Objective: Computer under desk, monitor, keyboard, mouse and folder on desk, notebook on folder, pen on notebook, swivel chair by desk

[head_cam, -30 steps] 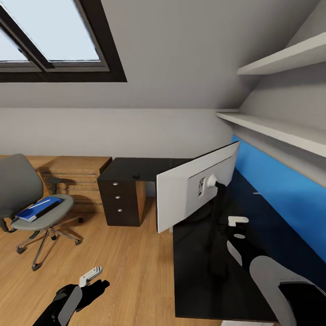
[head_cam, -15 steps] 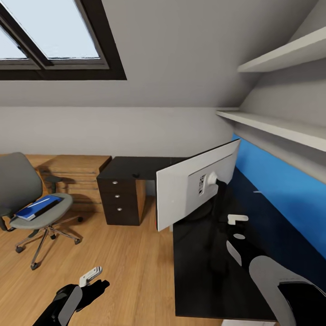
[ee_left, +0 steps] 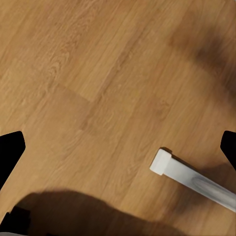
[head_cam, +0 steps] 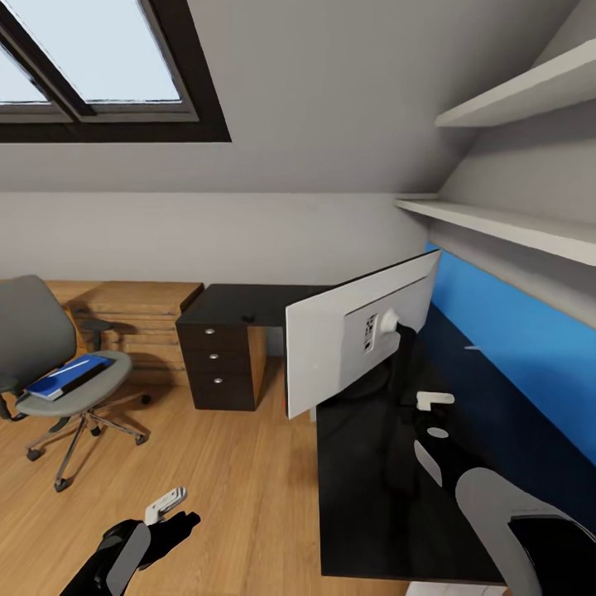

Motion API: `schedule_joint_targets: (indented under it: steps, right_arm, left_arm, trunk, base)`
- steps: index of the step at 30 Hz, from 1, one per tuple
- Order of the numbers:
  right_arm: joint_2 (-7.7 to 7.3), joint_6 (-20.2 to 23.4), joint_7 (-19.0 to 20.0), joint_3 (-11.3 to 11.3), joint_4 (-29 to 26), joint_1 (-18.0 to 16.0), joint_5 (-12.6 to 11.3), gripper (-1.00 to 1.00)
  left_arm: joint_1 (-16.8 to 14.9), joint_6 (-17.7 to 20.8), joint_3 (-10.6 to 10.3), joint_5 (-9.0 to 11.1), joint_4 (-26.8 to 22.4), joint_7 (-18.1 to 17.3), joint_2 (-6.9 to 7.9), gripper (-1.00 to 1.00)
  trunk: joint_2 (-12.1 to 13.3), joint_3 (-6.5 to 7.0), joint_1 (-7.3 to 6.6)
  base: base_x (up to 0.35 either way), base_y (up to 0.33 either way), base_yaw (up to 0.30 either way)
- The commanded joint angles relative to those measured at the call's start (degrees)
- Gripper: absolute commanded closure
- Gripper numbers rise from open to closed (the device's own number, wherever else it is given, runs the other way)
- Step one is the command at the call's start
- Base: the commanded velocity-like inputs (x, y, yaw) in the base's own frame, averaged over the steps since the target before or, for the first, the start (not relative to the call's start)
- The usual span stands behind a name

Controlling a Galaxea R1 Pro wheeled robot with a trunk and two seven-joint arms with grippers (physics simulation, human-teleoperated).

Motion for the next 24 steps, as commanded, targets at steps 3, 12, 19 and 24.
schedule_joint_targets:
  steps: [3, 12, 19, 24]
  right_arm:
    - [-0.02, -1.0, -0.2, 0.4, 0.1, 0.0, -0.3, -1.0]
    - [-0.02, -3.0, -0.2, 0.4, 0.2, 0.0, -0.3, -1.0]
    - [-0.02, -4.4, -0.2, 0.4, 0.3, 0.0, -0.3, -1.0]
    - [-0.02, -5.6, -0.1, 0.4, 0.5, 0.0, -0.3, -1.0]
  left_arm:
    - [0.0, 0.3, 0.0, 0.6, -0.1, 0.4, -0.01, -1.0]
    - [0.0, 0.2, 0.1, 0.6, -0.1, 0.0, -0.01, -1.0]
    - [0.0, -0.2, 0.1, 0.6, 0.1, -0.1, -0.01, -1.0]
    - [0.0, -0.3, 0.0, 0.5, 0.2, -0.2, -0.02, -1.0]
  trunk:
    - [-0.1, -0.07, 0.01]
    - [-0.1, -0.07, 0.01]
    - [-0.1, -0.07, 0.01]
    - [-0.1, -0.07, 0.01]
  base:
    - [0.0, 0.0, 0.0]
    - [0.0, 0.0, 0.0]
    - [0.002, -0.001, 0.0]
    - [0.141, -0.092, 0.0]
